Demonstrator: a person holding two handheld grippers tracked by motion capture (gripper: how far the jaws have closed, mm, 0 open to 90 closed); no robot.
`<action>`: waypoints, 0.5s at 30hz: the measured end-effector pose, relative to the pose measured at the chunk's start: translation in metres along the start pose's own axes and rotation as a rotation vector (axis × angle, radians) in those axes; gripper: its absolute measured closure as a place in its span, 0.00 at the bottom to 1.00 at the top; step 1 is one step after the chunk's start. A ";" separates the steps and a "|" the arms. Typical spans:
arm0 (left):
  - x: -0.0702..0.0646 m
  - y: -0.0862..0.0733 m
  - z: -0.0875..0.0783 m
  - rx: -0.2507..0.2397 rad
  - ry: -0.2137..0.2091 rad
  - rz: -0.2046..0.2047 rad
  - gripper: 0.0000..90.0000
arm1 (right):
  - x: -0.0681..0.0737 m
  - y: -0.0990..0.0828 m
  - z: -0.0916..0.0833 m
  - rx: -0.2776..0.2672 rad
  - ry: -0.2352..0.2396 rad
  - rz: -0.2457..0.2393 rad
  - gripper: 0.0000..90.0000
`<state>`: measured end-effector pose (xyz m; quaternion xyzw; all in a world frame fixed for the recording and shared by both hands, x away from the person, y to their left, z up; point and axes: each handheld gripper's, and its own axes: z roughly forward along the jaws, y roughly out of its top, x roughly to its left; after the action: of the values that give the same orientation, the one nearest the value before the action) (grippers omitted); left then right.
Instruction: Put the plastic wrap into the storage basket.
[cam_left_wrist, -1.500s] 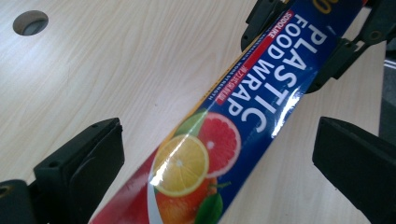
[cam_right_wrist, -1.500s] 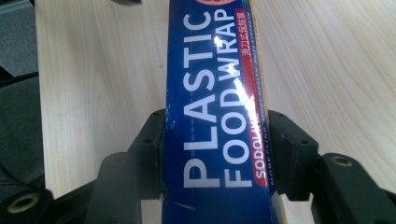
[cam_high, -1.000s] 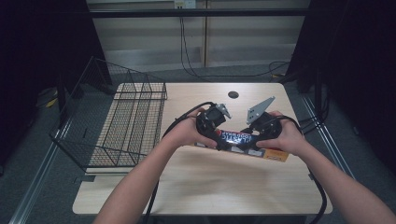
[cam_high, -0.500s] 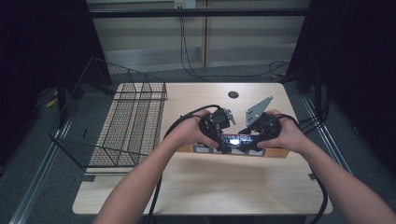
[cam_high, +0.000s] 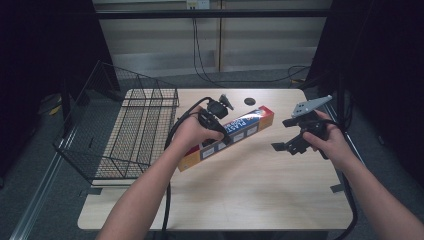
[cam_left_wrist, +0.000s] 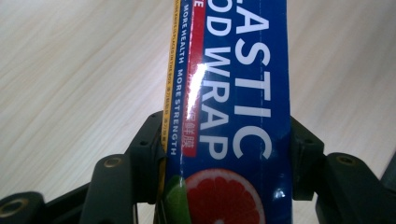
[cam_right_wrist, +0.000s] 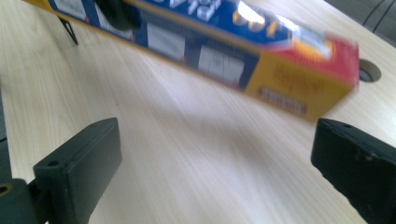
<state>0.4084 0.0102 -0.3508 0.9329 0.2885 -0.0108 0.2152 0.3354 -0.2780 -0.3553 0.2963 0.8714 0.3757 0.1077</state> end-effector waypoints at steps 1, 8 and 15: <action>0.001 -0.001 -0.001 -0.006 0.013 -0.013 0.49 | 0.002 -0.002 0.001 0.008 -0.002 -0.006 0.02; 0.008 0.004 -0.012 -0.019 0.074 -0.134 0.48 | 0.016 -0.013 0.005 -0.001 -0.054 0.004 0.02; 0.013 0.007 -0.022 -0.033 0.117 -0.208 0.48 | 0.025 -0.023 0.011 -0.005 -0.094 0.039 0.02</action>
<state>0.4210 0.0210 -0.3302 0.8933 0.3959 0.0264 0.2110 0.3098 -0.2696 -0.3783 0.3301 0.8587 0.3654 0.1420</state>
